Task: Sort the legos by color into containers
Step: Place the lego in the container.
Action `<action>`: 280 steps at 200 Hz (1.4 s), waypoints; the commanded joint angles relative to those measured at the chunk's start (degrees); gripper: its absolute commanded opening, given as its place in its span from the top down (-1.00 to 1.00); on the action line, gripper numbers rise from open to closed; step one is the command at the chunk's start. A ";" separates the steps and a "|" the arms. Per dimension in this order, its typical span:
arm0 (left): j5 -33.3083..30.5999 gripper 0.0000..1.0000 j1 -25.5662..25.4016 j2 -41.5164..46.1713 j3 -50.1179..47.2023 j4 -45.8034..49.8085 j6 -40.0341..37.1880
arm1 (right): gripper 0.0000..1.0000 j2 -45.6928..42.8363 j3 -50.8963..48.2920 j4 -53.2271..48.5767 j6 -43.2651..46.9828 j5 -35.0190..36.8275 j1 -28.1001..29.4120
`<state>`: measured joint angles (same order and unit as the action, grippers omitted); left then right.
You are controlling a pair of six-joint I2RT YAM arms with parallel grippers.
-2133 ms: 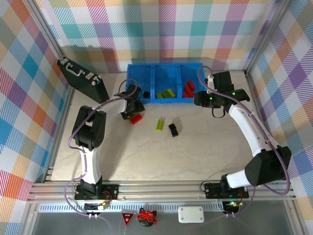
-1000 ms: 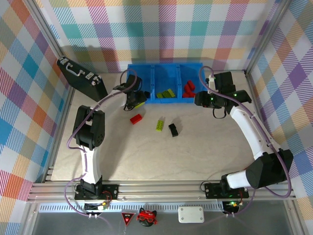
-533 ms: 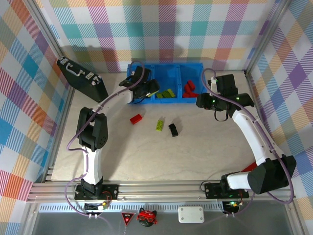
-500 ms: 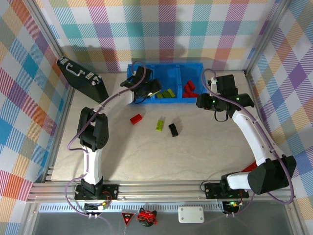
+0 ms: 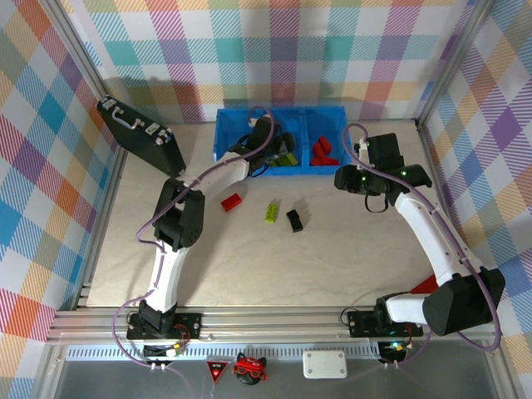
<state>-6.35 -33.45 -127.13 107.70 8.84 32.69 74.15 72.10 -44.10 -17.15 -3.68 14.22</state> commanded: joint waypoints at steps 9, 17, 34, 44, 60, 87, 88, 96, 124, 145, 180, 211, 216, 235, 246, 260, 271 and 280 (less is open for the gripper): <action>-8.37 -0.33 -2.78 -3.62 6.88 -0.51 -5.98 | 0.08 -1.54 -0.90 0.59 -0.45 0.04 -0.16; -10.57 -0.33 -3.16 -4.69 8.47 0.49 -7.12 | 0.08 -1.72 -0.98 0.51 -0.54 0.04 -0.16; -14.77 -0.33 -3.71 -6.62 11.18 2.32 -9.78 | 0.08 -1.99 -1.06 0.24 -0.34 0.12 -0.16; -16.48 -0.33 -3.89 -7.41 11.97 2.63 -11.60 | 0.08 -2.23 -1.21 0.06 -0.24 0.26 -0.16; -20.05 -0.33 -4.25 -8.10 11.61 1.77 -14.61 | 0.08 -2.43 -1.41 -0.06 -0.04 0.54 -0.16; -22.54 -0.33 -4.27 -9.54 11.57 1.27 -18.16 | 0.07 -2.60 -1.73 -0.20 0.14 0.63 -0.20; -22.60 -0.33 -4.31 -9.63 11.57 1.27 -18.26 | 0.07 -2.61 -1.76 -0.20 0.12 0.62 -0.22; -22.97 -0.33 -4.30 -10.02 11.58 1.27 -19.06 | 0.08 -2.60 -1.82 -0.20 0.10 0.61 -0.16; -24.14 -0.34 -4.24 -11.62 11.98 1.70 -20.75 | 0.07 -2.60 -1.87 -0.11 0.16 0.44 -0.16; -24.23 -0.37 -4.34 -12.73 12.85 2.21 -21.25 | 0.07 -2.42 -1.87 -0.03 0.11 0.26 -0.19; -26.97 -0.46 -4.60 -13.30 13.14 2.24 -22.48 | 0.07 -2.38 -1.33 -0.55 0.12 0.00 -0.16; -27.21 -0.57 -4.65 -12.56 13.03 2.32 -23.01 | 0.07 -2.74 -1.23 -0.90 0.21 0.29 -0.16; -27.31 -0.59 -4.75 -12.31 12.95 2.32 -23.02 | 0.07 -2.78 -1.25 -0.90 0.25 0.26 -0.16; -27.06 -0.62 -4.85 -11.10 12.39 2.19 -22.93 | 0.07 -2.77 -1.33 -0.85 0.11 0.00 -0.16; -26.83 -0.61 -4.84 -10.24 11.97 2.06 -23.02 | 0.07 -2.78 -1.41 -0.79 -0.11 -0.11 -0.16; -26.16 -0.59 -4.93 -9.01 11.45 1.97 -22.87 | 0.07 -2.78 -1.60 -0.52 -0.39 -0.70 -0.16; -25.38 -0.57 -4.96 -7.89 11.07 2.14 -22.43 | 0.07 -2.77 -1.84 -0.55 -0.65 -1.12 -0.17; -24.76 -0.56 -5.04 -6.86 10.58 2.38 -21.96 | 0.07 -2.78 -2.12 -0.34 -0.78 -1.55 -0.15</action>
<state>-31.14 -38.02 -140.09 119.15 10.39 10.83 72.62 70.89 -44.23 -17.19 -3.75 14.22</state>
